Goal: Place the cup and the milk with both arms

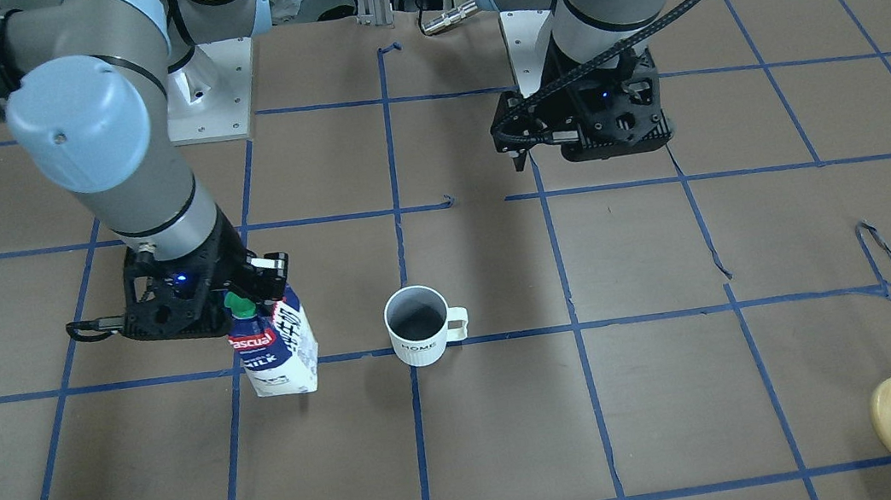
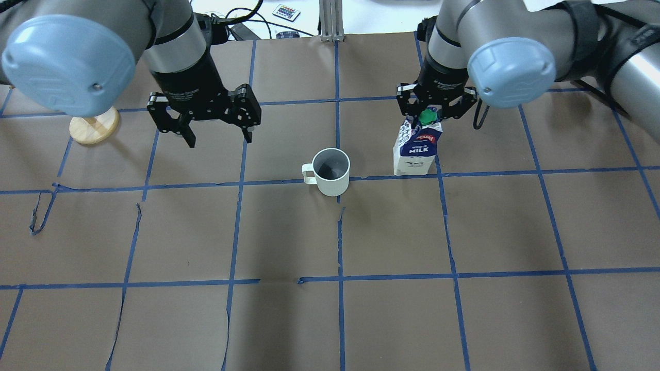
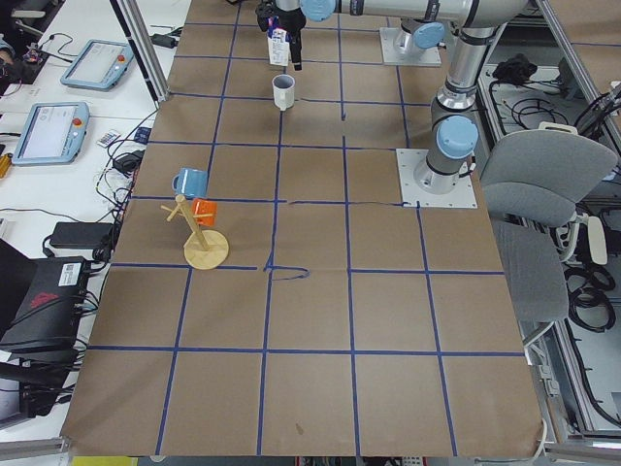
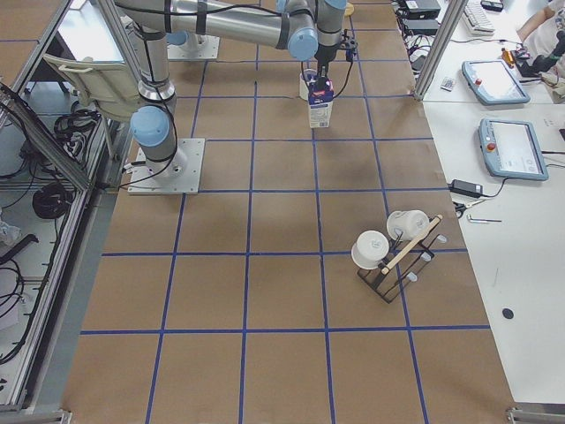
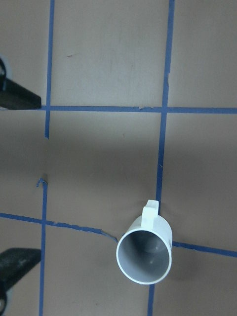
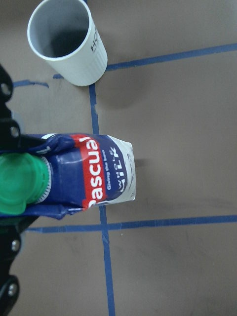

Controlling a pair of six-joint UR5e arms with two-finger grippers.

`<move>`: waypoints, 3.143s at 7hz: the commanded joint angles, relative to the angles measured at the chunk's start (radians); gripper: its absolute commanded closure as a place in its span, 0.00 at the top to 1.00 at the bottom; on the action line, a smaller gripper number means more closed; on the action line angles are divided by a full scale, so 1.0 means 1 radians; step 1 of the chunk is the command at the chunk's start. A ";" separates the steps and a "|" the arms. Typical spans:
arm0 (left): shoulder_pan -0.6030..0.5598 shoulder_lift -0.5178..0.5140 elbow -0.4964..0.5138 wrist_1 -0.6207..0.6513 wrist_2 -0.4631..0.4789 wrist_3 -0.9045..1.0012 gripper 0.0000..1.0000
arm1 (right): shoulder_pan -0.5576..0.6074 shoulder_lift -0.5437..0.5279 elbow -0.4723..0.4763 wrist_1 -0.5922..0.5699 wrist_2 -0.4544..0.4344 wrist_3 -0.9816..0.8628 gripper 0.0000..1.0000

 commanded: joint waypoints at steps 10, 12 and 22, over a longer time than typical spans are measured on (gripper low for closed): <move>0.117 0.057 -0.015 0.085 0.019 0.192 1.00 | 0.107 0.111 -0.062 -0.078 0.034 0.126 0.97; 0.116 0.057 -0.018 0.084 0.019 0.192 1.00 | 0.061 0.053 -0.064 -0.061 0.026 0.066 1.00; 0.113 0.063 -0.024 0.085 0.019 0.192 1.00 | -0.093 -0.172 -0.053 0.249 -0.066 -0.072 1.00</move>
